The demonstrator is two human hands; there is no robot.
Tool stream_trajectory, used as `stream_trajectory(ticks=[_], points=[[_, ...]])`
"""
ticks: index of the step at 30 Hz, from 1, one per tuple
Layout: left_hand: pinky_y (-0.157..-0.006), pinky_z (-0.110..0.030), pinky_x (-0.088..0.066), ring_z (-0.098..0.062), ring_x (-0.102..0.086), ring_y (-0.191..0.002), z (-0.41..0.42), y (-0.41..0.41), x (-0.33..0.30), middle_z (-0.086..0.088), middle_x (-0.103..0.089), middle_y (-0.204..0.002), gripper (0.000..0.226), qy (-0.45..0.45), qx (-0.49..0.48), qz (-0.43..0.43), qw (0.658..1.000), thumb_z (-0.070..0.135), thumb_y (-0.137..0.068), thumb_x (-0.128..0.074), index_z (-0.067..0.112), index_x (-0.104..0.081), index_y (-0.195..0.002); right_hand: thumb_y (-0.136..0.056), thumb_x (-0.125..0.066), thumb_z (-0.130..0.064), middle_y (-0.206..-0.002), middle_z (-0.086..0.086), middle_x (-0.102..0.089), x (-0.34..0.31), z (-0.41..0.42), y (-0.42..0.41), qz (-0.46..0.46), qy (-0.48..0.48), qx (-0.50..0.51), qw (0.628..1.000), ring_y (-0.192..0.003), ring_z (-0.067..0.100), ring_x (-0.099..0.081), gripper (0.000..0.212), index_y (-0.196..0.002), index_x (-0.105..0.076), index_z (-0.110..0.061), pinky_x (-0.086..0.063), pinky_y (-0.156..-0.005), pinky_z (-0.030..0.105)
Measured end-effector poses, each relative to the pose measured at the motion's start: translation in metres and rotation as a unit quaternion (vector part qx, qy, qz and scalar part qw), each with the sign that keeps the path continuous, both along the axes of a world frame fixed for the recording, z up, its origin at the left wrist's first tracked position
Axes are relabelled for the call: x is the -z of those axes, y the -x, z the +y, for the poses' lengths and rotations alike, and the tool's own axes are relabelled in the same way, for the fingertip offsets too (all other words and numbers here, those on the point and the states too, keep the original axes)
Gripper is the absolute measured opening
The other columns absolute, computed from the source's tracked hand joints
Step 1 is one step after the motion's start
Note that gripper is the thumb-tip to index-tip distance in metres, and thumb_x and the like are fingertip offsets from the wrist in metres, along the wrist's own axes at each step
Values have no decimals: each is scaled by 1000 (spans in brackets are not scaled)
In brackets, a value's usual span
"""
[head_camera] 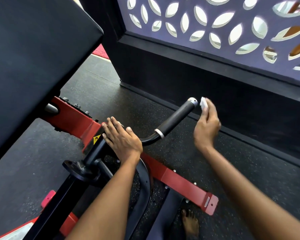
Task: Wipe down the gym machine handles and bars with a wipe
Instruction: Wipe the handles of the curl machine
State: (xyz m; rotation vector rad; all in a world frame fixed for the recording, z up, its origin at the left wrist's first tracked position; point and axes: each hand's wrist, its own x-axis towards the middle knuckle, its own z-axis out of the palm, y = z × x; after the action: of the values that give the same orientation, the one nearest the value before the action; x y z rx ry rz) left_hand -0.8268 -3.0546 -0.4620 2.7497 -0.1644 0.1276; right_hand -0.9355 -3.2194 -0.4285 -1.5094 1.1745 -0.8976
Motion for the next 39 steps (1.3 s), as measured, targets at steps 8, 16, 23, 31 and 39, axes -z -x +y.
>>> stream_trajectory(ticks=[8, 16, 23, 31, 39], points=[[-119, -47, -3, -29, -8, -149, 1, 0, 2, -14, -20, -159, 61, 10, 3, -6, 1000, 21, -97, -38, 3, -20, -152, -88, -34, 9, -140, 13, -45, 51, 8, 0, 99, 293, -369, 876, -138, 28, -31, 46, -130, -51, 2, -16, -118, 39], [-119, -46, -3, -28, -8, -149, 1, -1, 4, -13, -20, -160, 63, 6, 4, -12, 1000, 25, -94, -34, 4, -20, -152, -92, -41, -1, -107, 8, -63, 13, -23, -32, 105, 238, -294, 920, -107, 22, -56, 25, -105, -62, -3, -29, -111, 35], [-119, -46, -4, -29, -10, -149, 2, -1, 5, -13, -21, -159, 66, 6, 6, -15, 1000, 28, -91, -29, 4, -21, -152, -84, -35, -21, -76, 3, -66, 23, 12, -41, 187, 313, -402, 840, -78, 22, -62, 31, -75, -63, -13, -30, -107, 34], [-119, -45, -3, -27, -9, -149, 2, -1, 5, -11, -21, -159, 65, 9, 7, -16, 1000, 28, -92, -30, 5, -21, -152, -85, -37, 18, -124, 10, -59, 35, 84, 40, -51, 119, -277, 952, -120, 18, -54, 43, -120, -59, 3, -42, -104, 36], [-119, -43, 0, -26, -6, -150, 4, -1, 8, -10, -17, -161, 66, 10, 10, -13, 1000, 30, -92, -28, 6, -19, -153, -102, -37, -19, -88, 6, -60, 10, -21, -57, -221, -459, 118, 852, -69, 12, -57, 28, -94, -58, -2, -48, -59, 23]])
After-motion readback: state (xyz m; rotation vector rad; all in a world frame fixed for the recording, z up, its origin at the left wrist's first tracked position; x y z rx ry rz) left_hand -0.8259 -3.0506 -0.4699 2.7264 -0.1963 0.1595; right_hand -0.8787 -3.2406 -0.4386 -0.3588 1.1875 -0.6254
